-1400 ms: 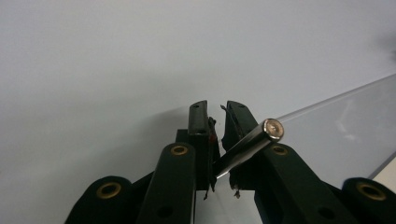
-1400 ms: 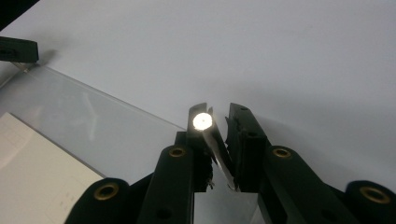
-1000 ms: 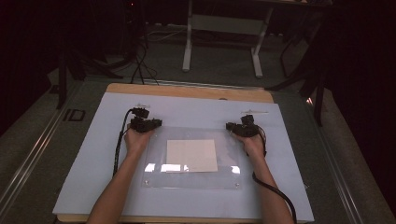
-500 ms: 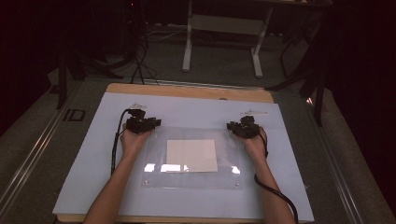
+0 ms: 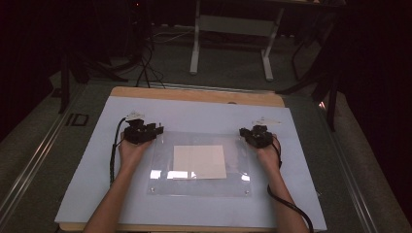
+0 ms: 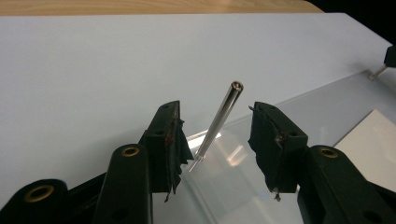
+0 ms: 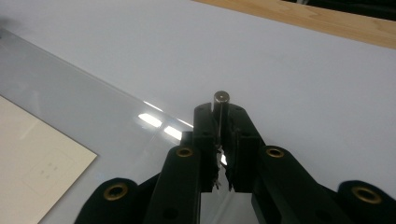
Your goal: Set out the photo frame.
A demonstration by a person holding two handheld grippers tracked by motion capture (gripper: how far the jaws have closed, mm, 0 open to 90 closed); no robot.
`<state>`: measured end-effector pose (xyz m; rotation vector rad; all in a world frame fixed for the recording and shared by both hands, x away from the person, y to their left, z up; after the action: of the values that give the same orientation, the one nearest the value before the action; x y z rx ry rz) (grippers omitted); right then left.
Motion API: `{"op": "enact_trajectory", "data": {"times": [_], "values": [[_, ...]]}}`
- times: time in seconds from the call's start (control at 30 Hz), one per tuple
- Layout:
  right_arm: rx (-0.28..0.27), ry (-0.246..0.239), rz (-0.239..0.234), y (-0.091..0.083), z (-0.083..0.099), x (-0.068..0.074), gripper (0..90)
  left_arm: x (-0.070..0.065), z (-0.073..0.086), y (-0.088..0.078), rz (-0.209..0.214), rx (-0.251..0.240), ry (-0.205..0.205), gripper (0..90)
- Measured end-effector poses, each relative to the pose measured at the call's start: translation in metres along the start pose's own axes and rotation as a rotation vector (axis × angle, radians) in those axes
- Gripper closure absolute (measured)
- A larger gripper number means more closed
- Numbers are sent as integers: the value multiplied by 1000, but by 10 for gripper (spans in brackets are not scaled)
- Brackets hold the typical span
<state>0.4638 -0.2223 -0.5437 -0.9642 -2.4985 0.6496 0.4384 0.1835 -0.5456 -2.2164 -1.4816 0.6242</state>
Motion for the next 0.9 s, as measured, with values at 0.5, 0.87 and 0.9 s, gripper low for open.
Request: {"op": "enact_trajectory", "data": {"times": [0.5, 0.87, 0.9], "values": [[-7, -20, 15, 0, 1, 1, 847, -3, 4, 2, -26, -31, 60, 636], [-32, -31, 17, -1, -4, 3, 782, -9, -5, 10, -29, -74, 91, 659], [-35, -32, 16, -1, -4, 4, 793, -11, -6, 11, -34, -75, 98, 659]]}}
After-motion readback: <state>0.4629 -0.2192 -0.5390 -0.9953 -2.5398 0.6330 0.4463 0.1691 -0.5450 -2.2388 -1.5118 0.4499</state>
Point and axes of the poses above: each handheld gripper's, and its own axes: y roughly forward along the jaws, z roughly out of its underside, x roughly to its left, the point moved 4 cm from there along y, roughly forward along the jaws, and after that the axes turned 12 degrees about -z, right-handed, at the moved point
